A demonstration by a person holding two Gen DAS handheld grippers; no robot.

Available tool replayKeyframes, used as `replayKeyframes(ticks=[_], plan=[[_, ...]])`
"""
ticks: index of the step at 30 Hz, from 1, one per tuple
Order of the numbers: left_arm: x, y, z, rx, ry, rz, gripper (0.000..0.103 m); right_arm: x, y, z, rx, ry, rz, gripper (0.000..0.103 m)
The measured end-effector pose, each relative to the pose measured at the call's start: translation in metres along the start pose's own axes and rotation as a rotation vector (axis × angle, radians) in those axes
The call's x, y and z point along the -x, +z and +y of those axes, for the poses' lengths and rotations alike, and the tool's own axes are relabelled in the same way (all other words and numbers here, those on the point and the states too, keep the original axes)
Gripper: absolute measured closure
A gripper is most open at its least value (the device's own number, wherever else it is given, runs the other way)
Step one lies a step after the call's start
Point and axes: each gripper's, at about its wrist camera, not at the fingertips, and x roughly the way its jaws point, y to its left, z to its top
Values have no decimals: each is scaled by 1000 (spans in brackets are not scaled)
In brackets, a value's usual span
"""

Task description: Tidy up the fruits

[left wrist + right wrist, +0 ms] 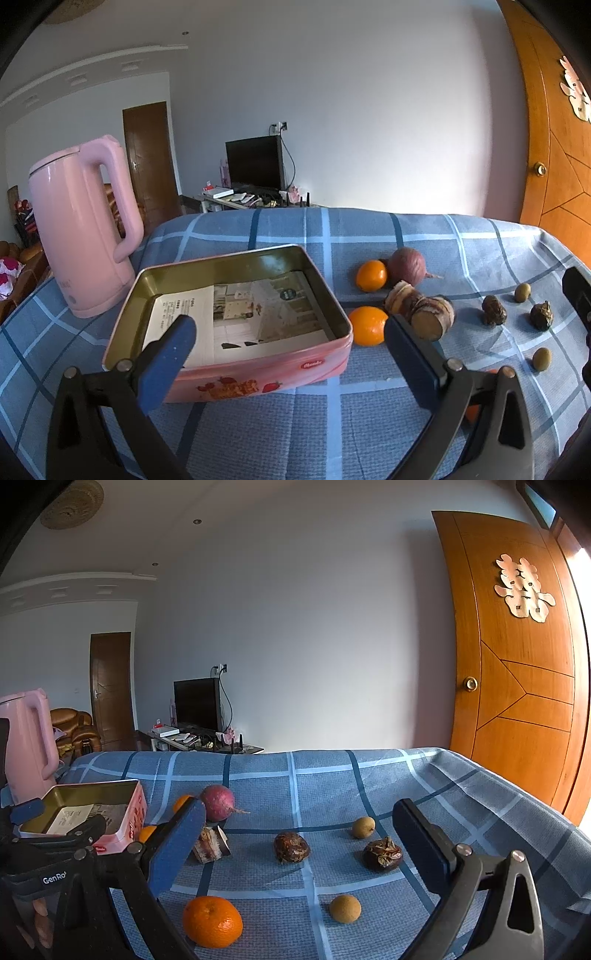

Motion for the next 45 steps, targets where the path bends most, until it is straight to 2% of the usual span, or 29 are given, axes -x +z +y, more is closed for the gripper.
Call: replayKeyframes(ticks=[45], plan=[[4,-1,-5,-21,-16,-10,0,1,1,-5,-14,-21,0,1]])
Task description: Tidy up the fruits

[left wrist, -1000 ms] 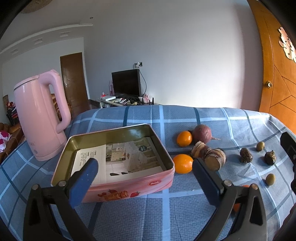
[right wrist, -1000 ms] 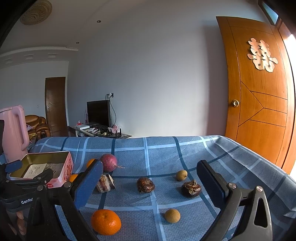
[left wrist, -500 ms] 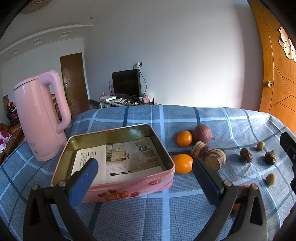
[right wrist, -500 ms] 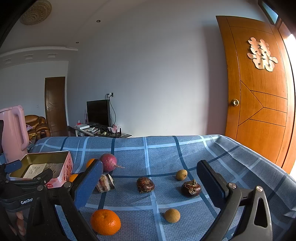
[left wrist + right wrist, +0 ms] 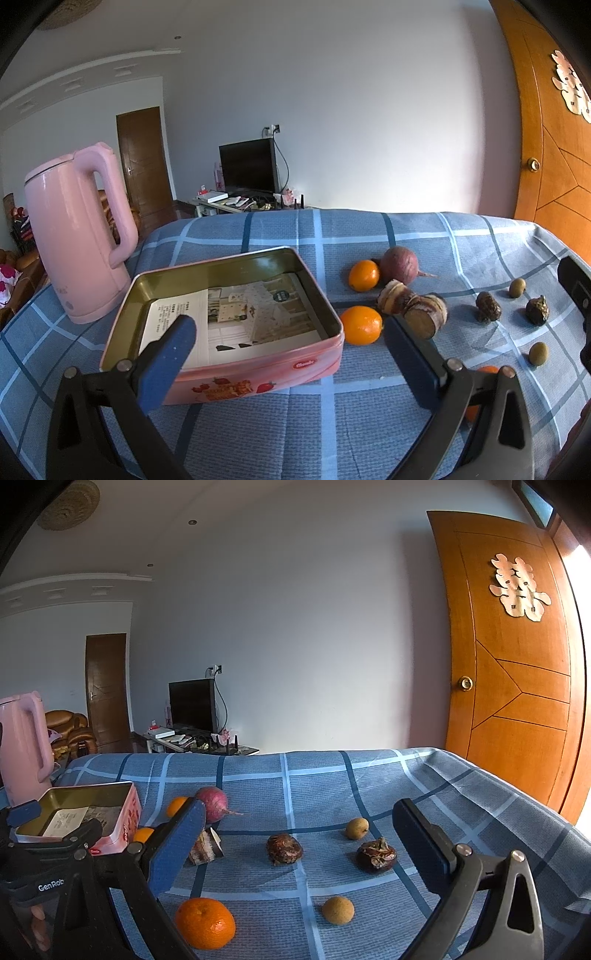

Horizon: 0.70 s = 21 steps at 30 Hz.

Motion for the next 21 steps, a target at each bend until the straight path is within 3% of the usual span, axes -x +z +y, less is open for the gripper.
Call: replayKeyframes(ticks=[12,21], plan=[[0,0,-2,-9,-6,0,0,-2,2,-4,-14,6,12,1],[11,-2,-9,-37,-53,-38,0,-11,7,-35,-75,-110,56,1]])
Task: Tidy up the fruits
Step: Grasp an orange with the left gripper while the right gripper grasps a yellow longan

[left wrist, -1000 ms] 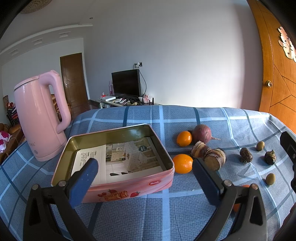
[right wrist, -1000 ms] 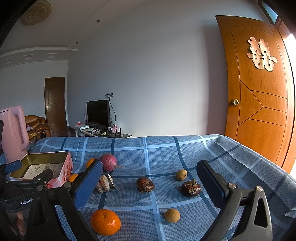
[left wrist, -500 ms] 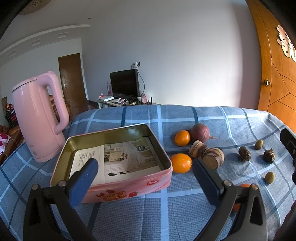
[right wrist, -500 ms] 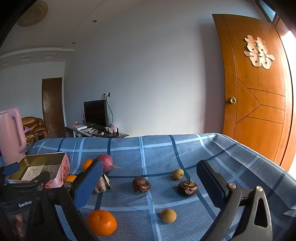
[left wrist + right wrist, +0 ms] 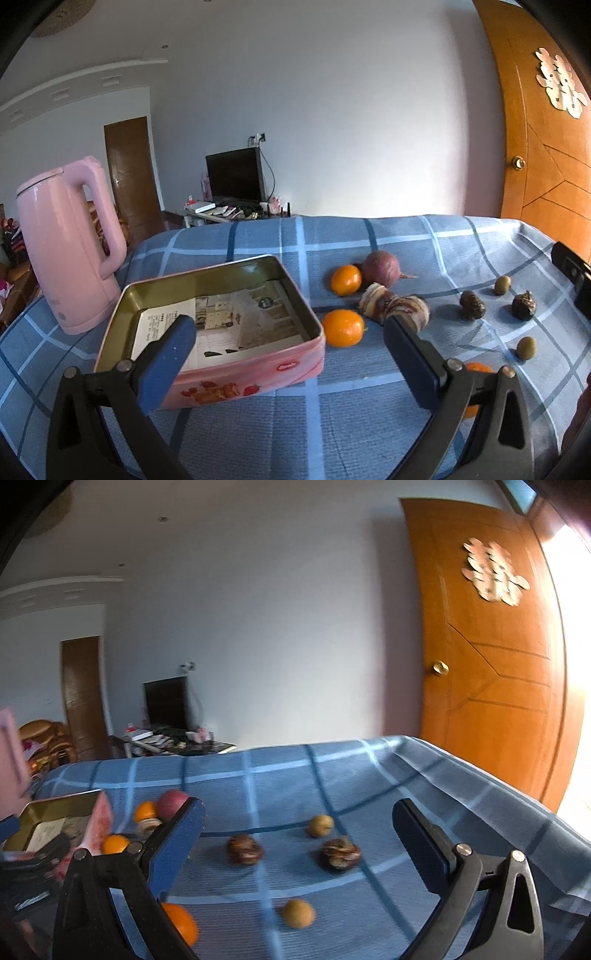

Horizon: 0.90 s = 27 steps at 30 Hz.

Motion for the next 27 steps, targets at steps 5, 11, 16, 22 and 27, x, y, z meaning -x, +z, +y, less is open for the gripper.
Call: replayKeyframes(ticks=[5,11,16,22,27], plan=[[11,-3,-19,-23,-105,13,0,-10,5,-28,-29,-79,41,1],[18,-3,-70,-140,-231,58,2,-17,9,-71,-179,-14,104,2],[-5,-11,-108,-223,-279,204,34,-30,1,-75,-226,72,209,24],[-18,-21,-113,-199,-332,307,36,-42,-8,-62,-190,135,313,32],[-26,-24,-112,-188,-356,370,44,-45,-18,-49,-114,179,377,34]])
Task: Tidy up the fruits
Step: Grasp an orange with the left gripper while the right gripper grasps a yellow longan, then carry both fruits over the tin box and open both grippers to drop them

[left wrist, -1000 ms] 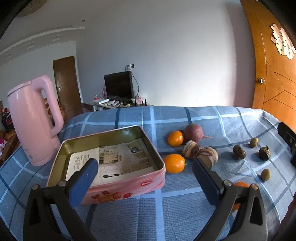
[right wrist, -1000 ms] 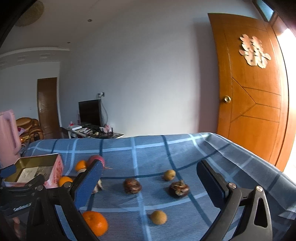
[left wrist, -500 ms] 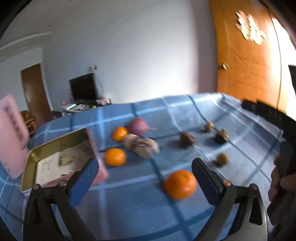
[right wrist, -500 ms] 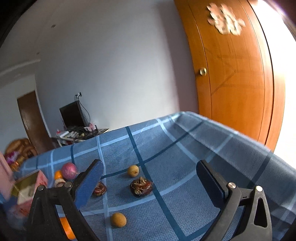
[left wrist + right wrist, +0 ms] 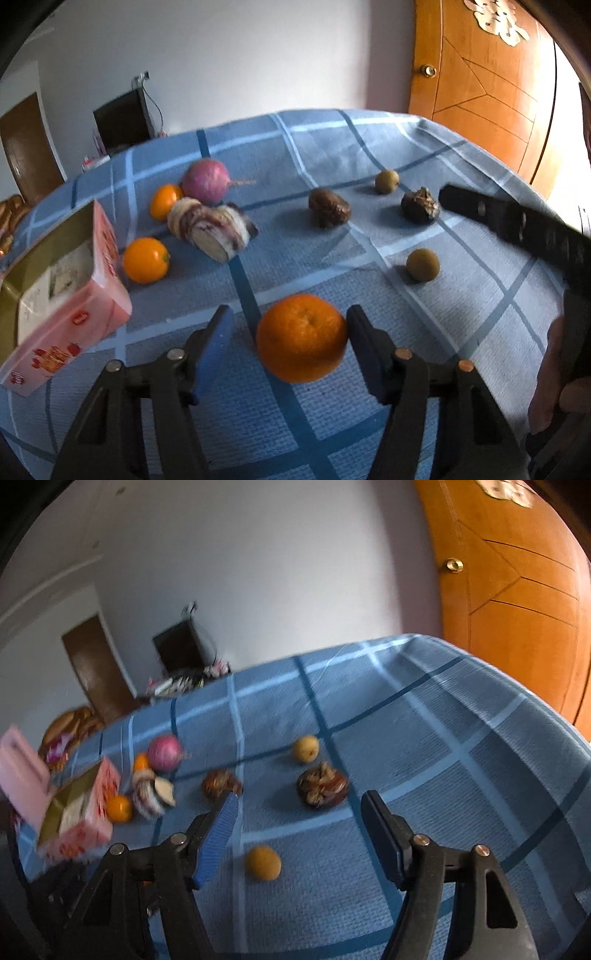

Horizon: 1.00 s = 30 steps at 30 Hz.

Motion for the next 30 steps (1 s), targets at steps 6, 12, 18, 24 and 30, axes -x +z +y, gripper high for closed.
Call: replayKeyframes(ticks=[6,12,18,24,30], plan=[[-4,0,5,23,-31,24,52,-11,-17,14,118,5,91,52],[-1,-1,16,63,-27,3,53,-24,-23,18,137,61,187,52],[5,-1,18,67,-28,-25,53,-32,-30,25,167,39,244,71],[17,0,22,21,2,-68,53,-31,-31,30,202,3,238,76],[42,12,56,42,27,-146,53,-8,-17,50,177,60,157,76]])
